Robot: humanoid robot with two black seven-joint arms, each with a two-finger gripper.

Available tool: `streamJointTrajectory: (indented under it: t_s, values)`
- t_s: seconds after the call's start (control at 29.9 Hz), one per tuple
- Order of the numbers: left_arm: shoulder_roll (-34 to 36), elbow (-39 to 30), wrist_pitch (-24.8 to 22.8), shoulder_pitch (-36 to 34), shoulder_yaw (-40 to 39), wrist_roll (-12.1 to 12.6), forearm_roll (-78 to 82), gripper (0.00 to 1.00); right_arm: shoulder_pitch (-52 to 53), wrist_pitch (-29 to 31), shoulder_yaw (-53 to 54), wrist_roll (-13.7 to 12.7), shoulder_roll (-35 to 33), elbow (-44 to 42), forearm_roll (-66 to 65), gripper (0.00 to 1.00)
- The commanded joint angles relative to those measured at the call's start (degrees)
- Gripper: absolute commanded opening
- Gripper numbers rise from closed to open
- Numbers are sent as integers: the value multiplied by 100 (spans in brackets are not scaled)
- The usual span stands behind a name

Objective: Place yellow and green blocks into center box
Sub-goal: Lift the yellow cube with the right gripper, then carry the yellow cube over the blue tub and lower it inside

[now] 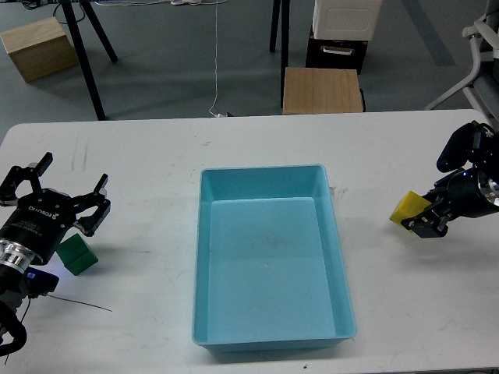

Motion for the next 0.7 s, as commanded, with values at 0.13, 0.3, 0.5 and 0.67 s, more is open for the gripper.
streamJointTrajectory:
  t_s: [0.13, 0.3, 0.5, 0.67]
  values:
    - [9, 0, 0, 8, 0, 0, 0, 100, 1103, -1233, -53, -1, 106, 85, 84, 0]
    - [9, 0, 0, 34, 0, 0, -9, 100, 1525, -1251, -166, -1, 519, 559, 311, 0]
    - [53, 0, 0, 87, 0, 0, -9, 100, 2124, -1391, -1107, -1, 1476, 815, 515, 0]
    - [62, 0, 0, 96, -9, 0, -17, 100, 2177, -1427, -1248, -1, 2320, 806, 532, 0]
